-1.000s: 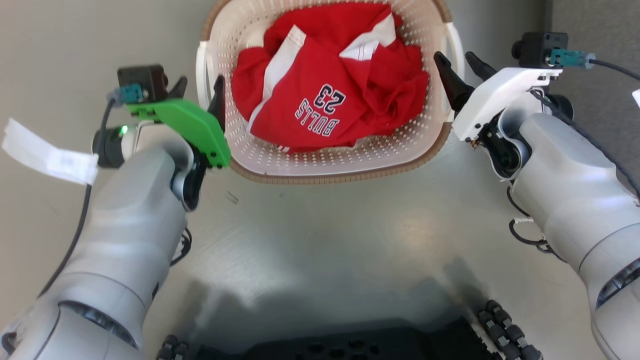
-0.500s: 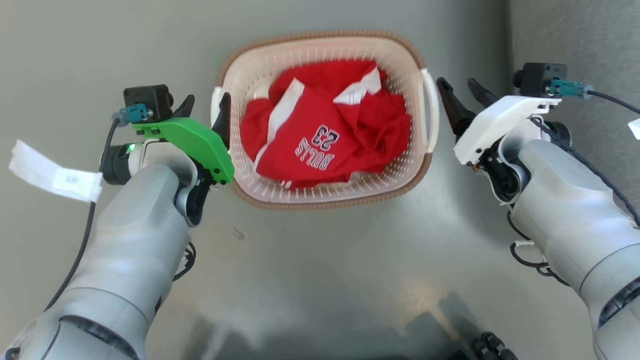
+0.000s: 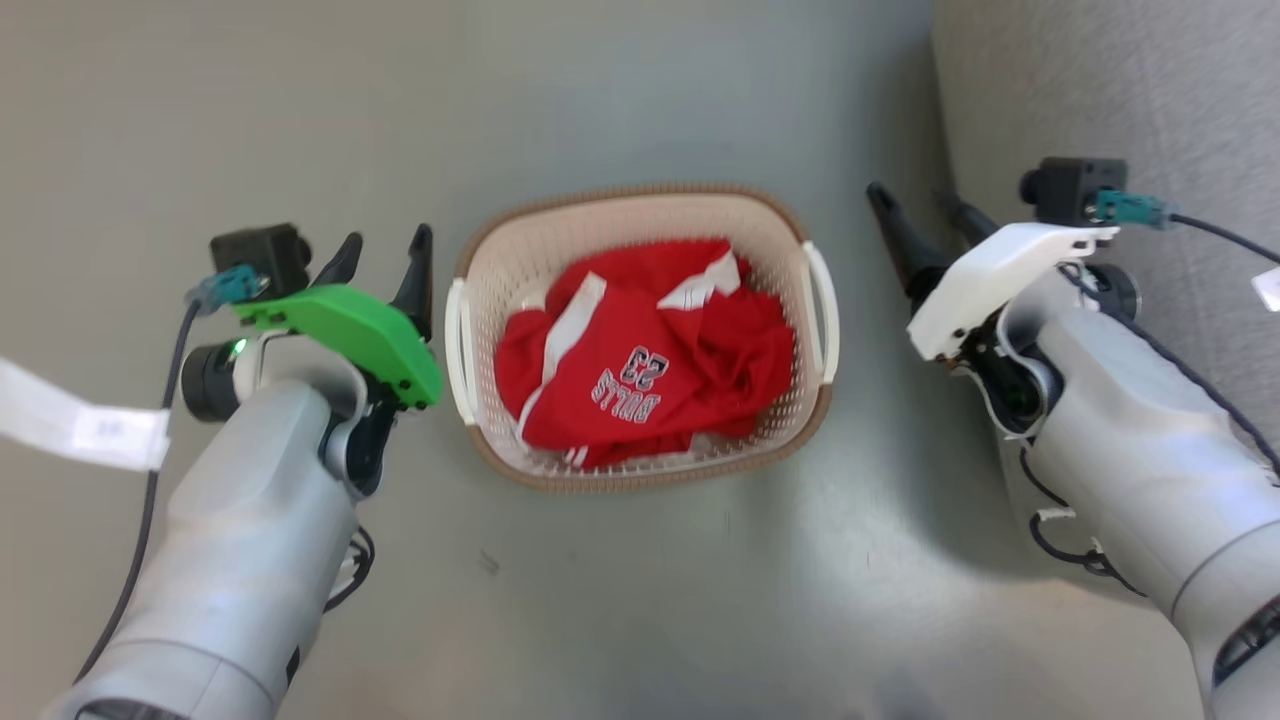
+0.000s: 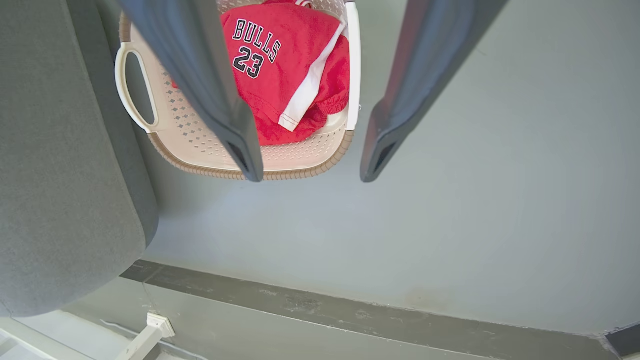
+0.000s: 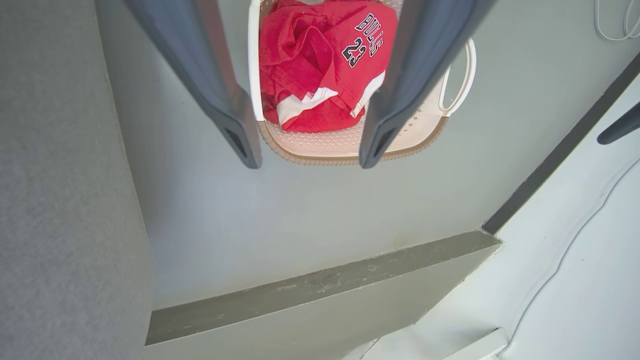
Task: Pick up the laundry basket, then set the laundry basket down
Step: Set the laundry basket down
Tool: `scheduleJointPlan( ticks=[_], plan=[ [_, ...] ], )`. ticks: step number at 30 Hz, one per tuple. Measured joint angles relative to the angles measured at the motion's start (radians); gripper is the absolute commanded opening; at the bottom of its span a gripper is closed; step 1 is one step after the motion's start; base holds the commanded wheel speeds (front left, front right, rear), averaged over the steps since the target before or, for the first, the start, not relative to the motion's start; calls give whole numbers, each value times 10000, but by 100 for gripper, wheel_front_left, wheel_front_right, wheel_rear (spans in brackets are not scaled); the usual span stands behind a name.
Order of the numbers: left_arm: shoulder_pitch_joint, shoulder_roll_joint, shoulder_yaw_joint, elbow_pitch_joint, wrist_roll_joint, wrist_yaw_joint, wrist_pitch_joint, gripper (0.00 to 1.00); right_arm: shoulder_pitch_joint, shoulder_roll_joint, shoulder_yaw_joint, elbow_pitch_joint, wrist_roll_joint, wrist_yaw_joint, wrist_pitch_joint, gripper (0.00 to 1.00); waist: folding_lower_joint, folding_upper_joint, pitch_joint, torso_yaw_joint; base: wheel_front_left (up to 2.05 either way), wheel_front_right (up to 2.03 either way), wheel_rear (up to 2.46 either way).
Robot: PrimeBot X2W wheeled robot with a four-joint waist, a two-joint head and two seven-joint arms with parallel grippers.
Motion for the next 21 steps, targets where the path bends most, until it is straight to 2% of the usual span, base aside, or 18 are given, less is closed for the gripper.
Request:
scheduleJointPlan(
  ticks=[12, 21],
  plan=[
    [1608, 198, 1070, -1292, 828, 0, 0, 100, 1225, -226, -809, -961, -782, 0, -10, 100, 0, 0, -1723, -72, 0, 0, 0],
    [2935, 376, 1797, -2138, 1547, 125, 0, 100, 2213, -418, -2050, -1839, -1716, -33, -12, 100, 0, 0, -3002, -119, 0, 0, 0]
  ],
)
